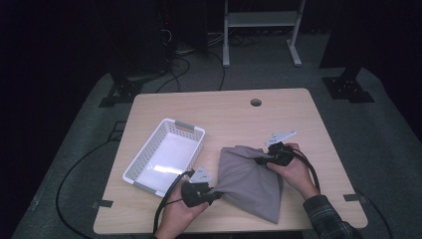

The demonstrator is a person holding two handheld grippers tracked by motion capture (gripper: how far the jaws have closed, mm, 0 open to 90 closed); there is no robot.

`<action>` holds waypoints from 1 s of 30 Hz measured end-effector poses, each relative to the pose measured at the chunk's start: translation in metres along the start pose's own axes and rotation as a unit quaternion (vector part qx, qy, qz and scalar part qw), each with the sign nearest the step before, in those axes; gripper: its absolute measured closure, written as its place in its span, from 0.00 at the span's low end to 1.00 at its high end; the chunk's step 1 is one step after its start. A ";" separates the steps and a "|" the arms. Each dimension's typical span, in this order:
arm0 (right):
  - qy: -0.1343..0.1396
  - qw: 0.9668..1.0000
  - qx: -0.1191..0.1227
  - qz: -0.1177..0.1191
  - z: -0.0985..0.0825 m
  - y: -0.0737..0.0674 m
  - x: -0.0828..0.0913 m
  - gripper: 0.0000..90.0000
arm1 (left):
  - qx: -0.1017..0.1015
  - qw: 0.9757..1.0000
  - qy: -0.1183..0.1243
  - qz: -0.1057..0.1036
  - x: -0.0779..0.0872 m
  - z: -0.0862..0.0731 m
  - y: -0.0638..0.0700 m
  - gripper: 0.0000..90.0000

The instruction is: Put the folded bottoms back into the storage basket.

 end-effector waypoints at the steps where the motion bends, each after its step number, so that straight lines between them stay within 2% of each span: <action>1: 0.002 1.000 -0.001 0.000 0.002 -0.001 0.003 0.84 | 0.003 1.000 0.004 0.001 0.003 0.002 0.000 0.89; 9: 0.013 1.000 -0.006 0.000 0.023 -0.008 0.023 0.84 | 0.001 0.999 0.038 0.005 0.033 0.019 -0.006 0.89; 16: 0.003 1.000 0.009 -0.008 0.049 -0.014 0.032 0.84 | 0.012 0.997 0.071 0.013 0.061 0.034 -0.022 0.89; 20: 0.002 1.000 0.015 -0.008 0.068 -0.020 0.038 0.84 | 0.016 0.995 0.095 0.019 0.081 0.043 -0.031 0.89; 23: 0.008 1.000 0.022 -0.006 0.085 -0.024 0.041 0.84 | 0.020 0.993 0.115 0.029 0.101 0.048 -0.040 0.89; 30: 0.007 0.999 0.035 0.001 0.124 -0.043 0.034 0.84 | 0.034 0.988 0.142 0.056 0.136 0.046 -0.064 0.89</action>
Point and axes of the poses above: each handheld gripper's, and its own axes: x roughly backward along the jaws, z roughly out of its top, y roughly to its right, the point moved 8 cm from there along -x, roughly forward along the jaws, and after that the axes turned 6 degrees about -y, right-handed, at the moved point
